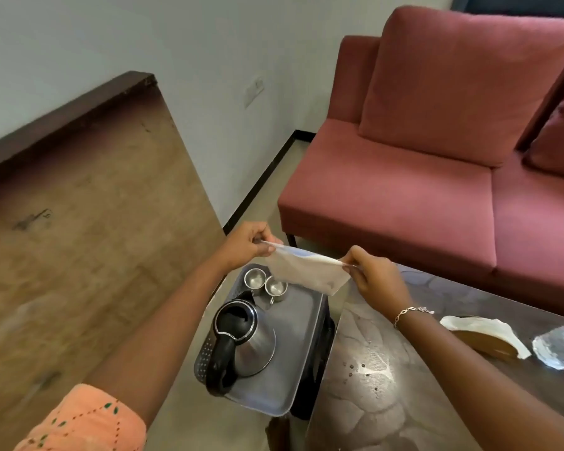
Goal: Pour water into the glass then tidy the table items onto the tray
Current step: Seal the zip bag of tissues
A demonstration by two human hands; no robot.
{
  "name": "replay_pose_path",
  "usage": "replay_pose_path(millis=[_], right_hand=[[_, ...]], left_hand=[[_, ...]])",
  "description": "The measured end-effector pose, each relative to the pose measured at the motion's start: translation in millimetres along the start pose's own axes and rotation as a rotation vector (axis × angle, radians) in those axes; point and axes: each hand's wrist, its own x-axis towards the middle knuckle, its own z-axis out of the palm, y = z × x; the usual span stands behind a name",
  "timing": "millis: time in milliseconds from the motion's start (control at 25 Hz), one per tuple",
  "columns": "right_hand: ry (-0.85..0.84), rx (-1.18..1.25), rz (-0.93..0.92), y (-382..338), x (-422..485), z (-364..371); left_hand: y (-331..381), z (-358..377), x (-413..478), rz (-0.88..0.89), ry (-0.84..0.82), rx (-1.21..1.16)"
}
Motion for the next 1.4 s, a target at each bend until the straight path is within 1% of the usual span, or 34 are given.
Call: replay_pose_path(millis=[160, 320, 600, 840, 1040, 1240, 1400], right_hand=[[-0.133, -0.063, 0.028, -9.5, 35.9, 56.1], [-0.293, -0.161, 0.055, -8.3, 58.1, 107.6], [-0.436, -0.197, 0.053, 0.5, 66.4, 174.8], [-0.497, -0.165, 0.063, 6.0, 69.6, 203.4], [-0.542, -0.143, 0.119, 9.2, 69.9, 224.1], [-0.575, -0.14, 0.137, 15.2, 69.2, 238.9], [-0.608, -0.141, 0.149, 18.3, 67.4, 248.4]], left_hand=[[-57.2, -30.9, 21.5, -0.051, 0.02, 0.011], [-112.1, -46.9, 34.3, -0.162, 0.011, 0.013], [-180.6, -49.7, 37.2, -0.286, -0.024, 0.012], [-205.3, -48.0, 39.7, -0.361, -0.04, 0.059], [-221.8, -47.1, 45.7, -0.409, -0.075, 0.134], [-233.0, -43.5, 50.8, -0.445, -0.111, 0.17], [-244.6, -39.2, 51.6, -0.451, -0.158, 0.252]])
